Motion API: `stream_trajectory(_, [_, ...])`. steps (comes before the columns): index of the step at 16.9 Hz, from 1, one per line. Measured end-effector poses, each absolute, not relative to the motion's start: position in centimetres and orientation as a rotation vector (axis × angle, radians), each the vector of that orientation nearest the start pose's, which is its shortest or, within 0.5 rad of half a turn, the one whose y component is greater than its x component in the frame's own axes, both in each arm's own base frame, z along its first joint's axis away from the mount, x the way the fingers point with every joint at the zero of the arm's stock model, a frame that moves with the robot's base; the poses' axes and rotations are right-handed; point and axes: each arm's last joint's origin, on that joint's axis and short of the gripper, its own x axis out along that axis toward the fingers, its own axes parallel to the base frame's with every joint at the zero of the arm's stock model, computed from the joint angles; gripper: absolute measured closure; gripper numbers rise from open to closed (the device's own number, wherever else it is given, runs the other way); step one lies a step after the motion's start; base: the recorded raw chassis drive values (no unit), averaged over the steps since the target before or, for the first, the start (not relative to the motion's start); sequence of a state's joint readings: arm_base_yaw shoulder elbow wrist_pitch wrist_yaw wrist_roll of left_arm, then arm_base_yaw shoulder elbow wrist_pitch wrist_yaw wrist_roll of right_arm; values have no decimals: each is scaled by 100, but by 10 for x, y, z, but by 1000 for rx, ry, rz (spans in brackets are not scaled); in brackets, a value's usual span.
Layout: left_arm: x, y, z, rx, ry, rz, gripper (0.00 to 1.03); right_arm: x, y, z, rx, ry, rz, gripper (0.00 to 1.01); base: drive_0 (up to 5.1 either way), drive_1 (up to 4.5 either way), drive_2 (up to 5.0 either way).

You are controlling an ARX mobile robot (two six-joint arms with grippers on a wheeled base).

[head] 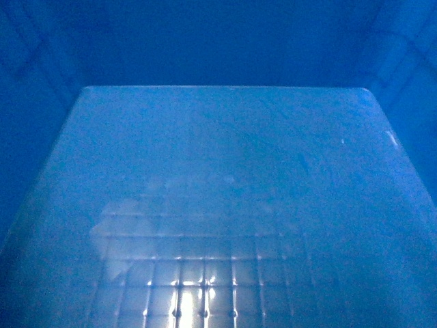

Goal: Place box next to blue box on left shelf

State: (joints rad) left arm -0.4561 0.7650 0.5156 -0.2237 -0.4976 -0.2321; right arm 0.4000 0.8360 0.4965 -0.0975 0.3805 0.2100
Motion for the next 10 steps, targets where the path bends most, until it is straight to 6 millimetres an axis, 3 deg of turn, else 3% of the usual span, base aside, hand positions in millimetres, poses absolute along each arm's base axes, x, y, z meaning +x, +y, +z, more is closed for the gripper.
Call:
stream_trajectory(4, [154, -60, 242, -12, 410, 89, 94, 170, 60, 234, 41, 404, -23, 92, -492, 245, 245])
stream_trajectory(10, [154, -60, 242, -11, 409, 90, 94, 170, 60, 234, 42, 403, -21, 92, 0, 0, 0])
